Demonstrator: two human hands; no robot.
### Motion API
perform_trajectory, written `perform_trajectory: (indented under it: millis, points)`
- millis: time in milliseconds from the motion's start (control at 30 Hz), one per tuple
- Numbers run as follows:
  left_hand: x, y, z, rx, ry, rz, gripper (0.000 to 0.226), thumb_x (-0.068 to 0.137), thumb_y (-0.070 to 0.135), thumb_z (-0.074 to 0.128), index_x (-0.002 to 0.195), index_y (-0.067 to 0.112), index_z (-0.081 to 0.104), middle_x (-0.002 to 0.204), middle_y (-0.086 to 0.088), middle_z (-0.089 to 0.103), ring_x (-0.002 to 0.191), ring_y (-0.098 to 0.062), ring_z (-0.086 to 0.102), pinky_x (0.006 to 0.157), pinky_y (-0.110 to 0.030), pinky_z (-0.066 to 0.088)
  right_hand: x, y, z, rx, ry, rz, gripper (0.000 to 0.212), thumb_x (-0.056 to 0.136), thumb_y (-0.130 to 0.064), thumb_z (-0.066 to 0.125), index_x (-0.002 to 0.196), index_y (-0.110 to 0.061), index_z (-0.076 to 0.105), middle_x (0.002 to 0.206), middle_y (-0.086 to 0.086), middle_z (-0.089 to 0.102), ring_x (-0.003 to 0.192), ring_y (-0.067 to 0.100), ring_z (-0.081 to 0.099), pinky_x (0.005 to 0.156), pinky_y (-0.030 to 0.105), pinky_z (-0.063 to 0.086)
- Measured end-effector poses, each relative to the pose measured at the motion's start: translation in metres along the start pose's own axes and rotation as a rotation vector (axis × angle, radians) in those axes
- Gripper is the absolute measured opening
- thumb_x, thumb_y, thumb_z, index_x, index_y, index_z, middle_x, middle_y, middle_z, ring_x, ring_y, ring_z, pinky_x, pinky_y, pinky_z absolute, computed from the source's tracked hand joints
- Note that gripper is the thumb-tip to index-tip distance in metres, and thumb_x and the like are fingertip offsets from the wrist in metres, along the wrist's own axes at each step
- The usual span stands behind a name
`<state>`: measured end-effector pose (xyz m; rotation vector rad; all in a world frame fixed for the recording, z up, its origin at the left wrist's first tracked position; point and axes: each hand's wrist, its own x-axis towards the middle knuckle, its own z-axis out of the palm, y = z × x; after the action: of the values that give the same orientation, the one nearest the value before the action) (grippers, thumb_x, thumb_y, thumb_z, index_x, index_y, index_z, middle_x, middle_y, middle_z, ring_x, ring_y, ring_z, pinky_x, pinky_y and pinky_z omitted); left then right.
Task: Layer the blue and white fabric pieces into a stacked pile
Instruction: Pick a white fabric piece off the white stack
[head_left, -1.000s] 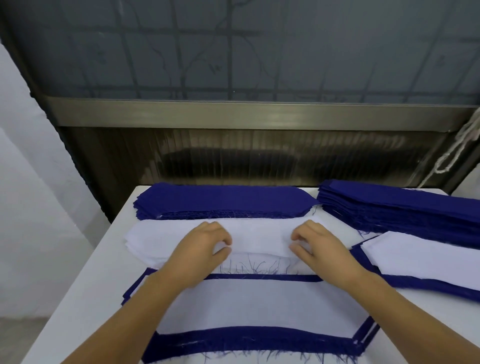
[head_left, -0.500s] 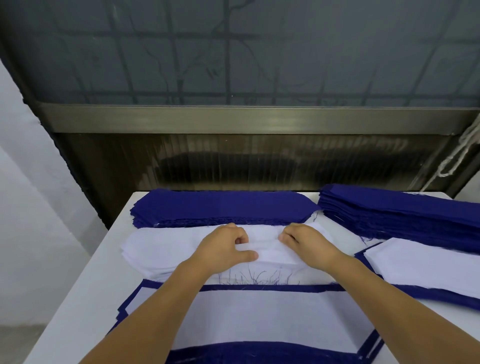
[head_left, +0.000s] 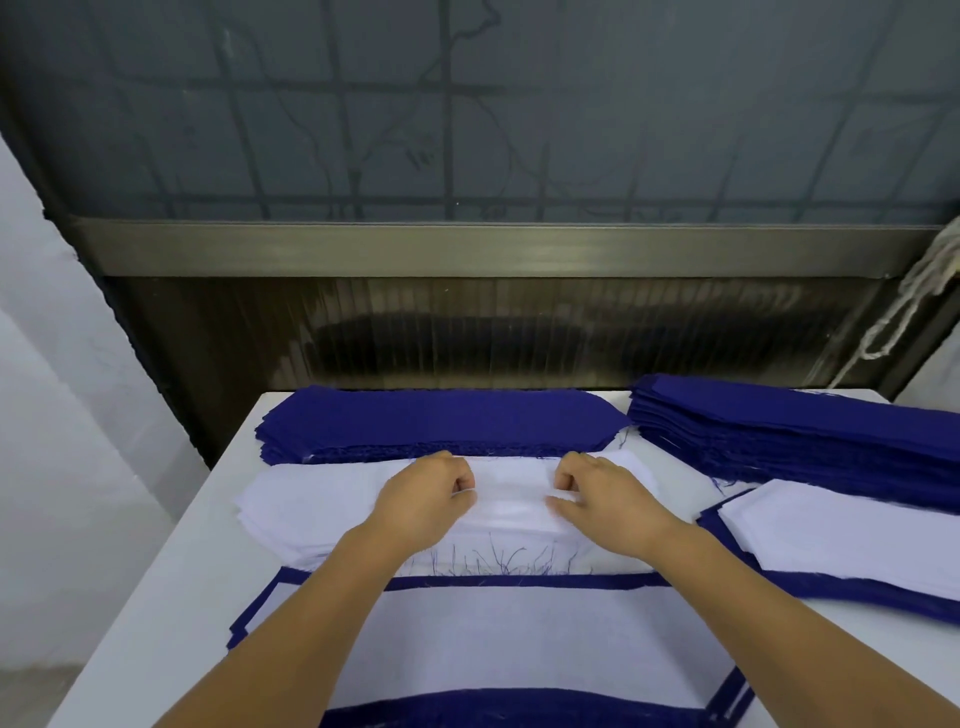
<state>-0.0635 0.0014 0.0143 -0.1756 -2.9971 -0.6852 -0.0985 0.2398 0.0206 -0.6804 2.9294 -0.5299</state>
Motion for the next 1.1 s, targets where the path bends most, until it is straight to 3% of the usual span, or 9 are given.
perform_trajectory:
  millis: [233, 367, 500, 633, 767, 833, 900, 1000, 1100]
  points:
    - [-0.038, -0.070, -0.042, 0.089, 0.054, -0.181, 0.013, 0.091, 0.024, 0.061, 0.083, 0.033, 0.056, 0.089, 0.010, 0.057, 0.076, -0.006, 0.054, 0.073, -0.016, 0.044, -0.002, 0.013, -0.007, 0.160, -0.043, 0.046, 0.010, 0.100, -0.023, 0.044, 0.095, -0.018, 0.051, 0.089, -0.002, 0.057, 0.077, 0.014, 0.053, 0.067, 0.019, 0.043]
    - [-0.060, -0.096, -0.065, 0.100, 0.115, -0.320, 0.013, 0.095, 0.025, 0.055, 0.104, 0.025, 0.066, 0.104, 0.008, 0.061, 0.087, -0.008, 0.055, 0.083, -0.017, 0.042, -0.009, 0.009, -0.009, 0.170, -0.001, 0.037, 0.012, 0.100, -0.024, 0.048, 0.106, -0.020, 0.058, 0.103, -0.004, 0.060, 0.084, 0.010, 0.053, 0.069, 0.013, 0.039]
    - [-0.086, -0.089, -0.078, 0.111, 0.071, -0.226, 0.018, 0.094, 0.027, 0.058, 0.108, 0.022, 0.069, 0.110, 0.007, 0.062, 0.098, -0.011, 0.058, 0.088, -0.018, 0.042, -0.036, 0.006, -0.022, 0.166, 0.004, -0.023, 0.013, 0.097, -0.022, 0.051, 0.087, -0.019, 0.057, 0.085, -0.003, 0.056, 0.075, 0.012, 0.053, 0.068, 0.020, 0.045]
    - [-0.124, -0.076, -0.089, 0.025, -0.148, -0.109, 0.011, 0.093, 0.036, 0.058, 0.094, 0.038, 0.069, 0.096, 0.023, 0.061, 0.088, 0.002, 0.059, 0.078, -0.010, 0.045, -0.090, 0.020, -0.033, 0.267, -0.161, -0.011, 0.016, 0.096, -0.029, 0.052, 0.084, -0.020, 0.057, 0.074, 0.001, 0.051, 0.062, 0.009, 0.046, 0.060, 0.025, 0.043]
    - [-0.145, -0.064, -0.091, -0.230, -0.471, -0.073, 0.019, 0.092, 0.034, 0.059, 0.103, 0.047, 0.068, 0.108, 0.030, 0.064, 0.099, 0.006, 0.059, 0.085, -0.010, 0.046, -0.130, 0.029, -0.047, 0.360, -0.455, 0.009, 0.023, 0.090, -0.042, 0.054, 0.081, -0.020, 0.056, 0.073, -0.008, 0.048, 0.066, 0.004, 0.044, 0.064, 0.026, 0.037]
    - [-0.145, -0.057, -0.088, -0.242, -0.525, -0.049, 0.021, 0.090, 0.032, 0.061, 0.102, 0.049, 0.066, 0.108, 0.029, 0.064, 0.100, 0.005, 0.059, 0.085, -0.009, 0.045, -0.136, 0.028, -0.052, 0.386, -0.509, 0.020, 0.022, 0.086, -0.042, 0.055, 0.078, -0.022, 0.056, 0.073, -0.013, 0.050, 0.066, 0.003, 0.045, 0.064, 0.023, 0.037]
    - [-0.139, -0.052, -0.086, -0.241, -0.445, -0.057, 0.017, 0.090, 0.029, 0.063, 0.094, 0.044, 0.070, 0.102, 0.025, 0.066, 0.095, 0.003, 0.061, 0.083, -0.009, 0.045, -0.134, 0.027, -0.054, 0.388, -0.440, 0.052, 0.026, 0.087, -0.043, 0.055, 0.077, -0.019, 0.055, 0.072, -0.009, 0.050, 0.066, 0.007, 0.047, 0.065, 0.025, 0.038]
    - [-0.127, -0.044, -0.090, -0.192, -0.146, -0.129, 0.011, 0.091, 0.029, 0.064, 0.090, 0.039, 0.067, 0.095, 0.019, 0.067, 0.091, -0.001, 0.061, 0.081, -0.011, 0.045, -0.124, 0.029, -0.055, 0.336, -0.160, 0.132, 0.029, 0.092, -0.041, 0.055, 0.088, -0.013, 0.058, 0.084, 0.010, 0.057, 0.074, 0.024, 0.060, 0.070, 0.030, 0.046]
    - [-0.120, -0.033, -0.097, -0.204, 0.178, -0.123, 0.011, 0.089, 0.024, 0.066, 0.088, 0.035, 0.065, 0.095, 0.016, 0.064, 0.088, -0.007, 0.060, 0.076, -0.012, 0.043, -0.121, 0.022, -0.055, 0.266, 0.219, 0.035, 0.010, 0.095, -0.033, 0.055, 0.088, -0.031, 0.061, 0.091, -0.014, 0.061, 0.090, 0.008, 0.059, 0.071, 0.014, 0.044]
